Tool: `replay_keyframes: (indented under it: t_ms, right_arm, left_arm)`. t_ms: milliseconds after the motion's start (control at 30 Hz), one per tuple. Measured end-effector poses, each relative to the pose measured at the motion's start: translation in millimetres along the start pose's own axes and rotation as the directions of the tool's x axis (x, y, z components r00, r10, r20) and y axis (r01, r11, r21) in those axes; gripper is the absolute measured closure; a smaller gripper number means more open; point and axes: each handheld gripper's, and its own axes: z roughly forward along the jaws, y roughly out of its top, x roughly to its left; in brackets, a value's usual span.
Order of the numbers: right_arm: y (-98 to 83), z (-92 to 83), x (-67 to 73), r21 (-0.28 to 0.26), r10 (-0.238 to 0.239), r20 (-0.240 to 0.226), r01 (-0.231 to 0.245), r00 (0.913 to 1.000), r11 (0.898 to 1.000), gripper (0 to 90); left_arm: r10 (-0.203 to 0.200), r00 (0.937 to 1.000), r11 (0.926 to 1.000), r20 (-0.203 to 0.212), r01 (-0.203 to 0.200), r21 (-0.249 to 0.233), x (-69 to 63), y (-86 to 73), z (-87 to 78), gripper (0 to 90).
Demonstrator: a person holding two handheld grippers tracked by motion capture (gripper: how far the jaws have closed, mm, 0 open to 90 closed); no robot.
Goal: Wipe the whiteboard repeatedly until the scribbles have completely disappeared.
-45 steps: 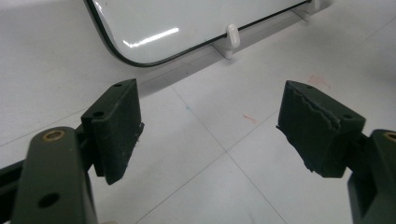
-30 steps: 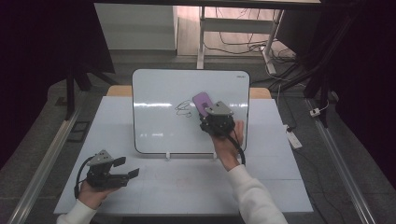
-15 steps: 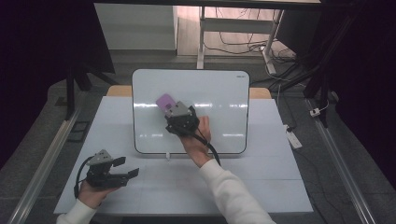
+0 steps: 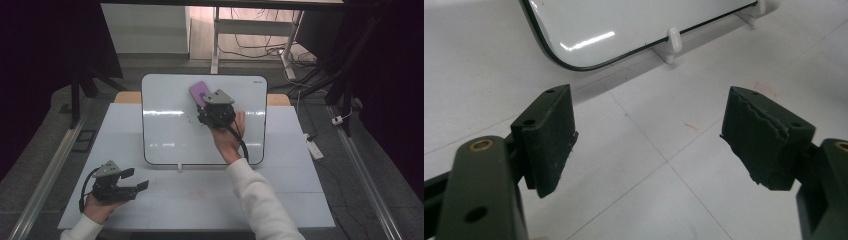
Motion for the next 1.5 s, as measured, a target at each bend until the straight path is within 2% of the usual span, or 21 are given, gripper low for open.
replay_keyframes:
  t_ms: [100,233,333,367,433,533,600,633,667,733,867,967,1000,1067,1133,1167,1233,1367,1500]
  right_arm:
    - [-0.1,9.1,22.8,-0.003,-0.026,-0.083,0.026,0.9962,1.000,40.7]
    - [-4.5,18.3,54.6,0.009,-0.044,-0.181,0.047,0.9825,0.999,40.7]
    - [-10.0,17.7,64.4,0.016,-0.076,-0.204,0.081,0.9761,0.997,40.7]
    - [-11.4,16.1,62.5,0.020,-0.070,-0.207,0.076,0.9758,0.997,40.7]
    - [-13.2,11.6,52.5,0.030,-0.055,-0.179,0.061,0.9824,0.998,40.7]
    - [-13.8,1.2,25.1,0.019,-0.010,-0.093,0.012,0.9956,1.000,40.6]
    - [-14.6,-5.9,7.6,0.019,0.021,-0.042,-0.020,0.9989,1.000,40.6]
    - [-15.7,-8.2,1.4,0.018,0.035,-0.036,-0.035,0.9987,0.999,40.6]
    - [-17.7,-10.0,-1.9,0.017,0.045,-0.037,-0.045,0.9983,0.999,40.6]
    - [-22.2,-11.6,2.1,0.021,0.025,-0.031,-0.024,0.9992,0.999,40.7]
    - [-33.4,-8.9,31.2,0.047,-0.057,-0.067,0.061,0.9961,0.997,40.7]
    - [-37.4,-8.0,42.1,0.054,-0.077,-0.093,0.082,0.9927,0.995,40.6]
    - [-38.1,-8.3,41.7,0.051,-0.082,-0.096,0.088,0.9919,0.995,40.6]
    - [-39.2,-10.9,35.4,0.054,-0.058,-0.098,0.064,0.9935,0.997,40.6]
    - [-41.1,-16.6,24.4,0.049,-0.041,-0.069,0.044,0.9968,0.998,40.6]
    - [-42.6,-20.3,17.5,0.041,-0.017,-0.066,0.019,0.9977,0.999,40.6]
    - [-46.0,-30.0,5.9,0.021,0.044,-0.090,-0.042,0.9950,0.999,40.6]
    - [-55.4,-49.1,-1.2,-0.007,0.060,-0.134,-0.061,0.9892,0.998,40.6]
    - [-67.5,-62.4,0.0,-0.013,0.088,-0.199,-0.092,0.9761,0.996,40.6]
  left_arm:
    - [-0.002,1.0000,1.0000,0.000,0.002,0.001,0.0,-0.4,0.5,22.3]
    - [-0.001,1.0000,1.0000,0.000,0.001,-0.001,-0.2,-0.7,-0.2,22.3]
    - [-0.002,1.0000,1.0000,0.000,0.002,-0.001,0.7,-1.1,-0.7,22.3]
    - [-0.003,1.0000,1.0000,0.000,0.003,-0.001,0.9,-1.2,-0.9,22.3]
    - [-0.002,1.0000,1.0000,0.000,0.002,-0.002,0.6,-1.2,-1.2,22.3]
    - [0.002,1.0000,1.0000,0.000,-0.002,-0.003,-0.5,-1.0,-1.2,22.3]
    - [0.003,1.0000,1.0000,-0.001,-0.003,0.000,-0.7,-0.7,-1.0,22.3]
    - [0.002,1.0000,1.0000,0.000,-0.002,0.000,-0.6,-0.6,-0.7,22.3]
    - [0.001,1.0000,1.0000,0.001,-0.001,0.000,-0.5,-0.5,-0.3,22.3]
    - [0.001,1.0000,1.0000,0.001,-0.001,0.003,-0.4,-0.3,0.2,22.3]
    - [0.003,1.0000,1.0000,0.001,-0.003,0.003,-0.8,0.1,0.8,22.3]
    - [0.003,1.0000,1.0000,0.001,-0.003,0.003,-0.7,-0.1,0.6,22.3]
    - [0.002,1.0000,1.0000,0.001,-0.002,0.001,-0.5,-0.3,0.3,22.3]
    - [-0.002,1.0000,1.0000,-0.001,0.002,-0.002,0.4,-0.7,-0.3,22.3]
    - [-0.005,1.0000,1.0000,-0.001,0.005,-0.001,1.1,-1.0,-0.2,22.3]
    - [-0.005,1.0000,1.0000,-0.001,0.005,0.000,1.3,-1.0,0.1,22.3]
    - [-0.005,1.0000,1.0000,-0.002,0.005,0.002,1.3,-0.6,0.8,22.3]
    - [-0.003,1.0000,1.0000,-0.003,0.003,0.002,0.3,0.3,2.0,22.2]
    - [-0.004,1.0000,1.0000,-0.008,0.004,0.002,-0.7,1.1,3.5,22.1]
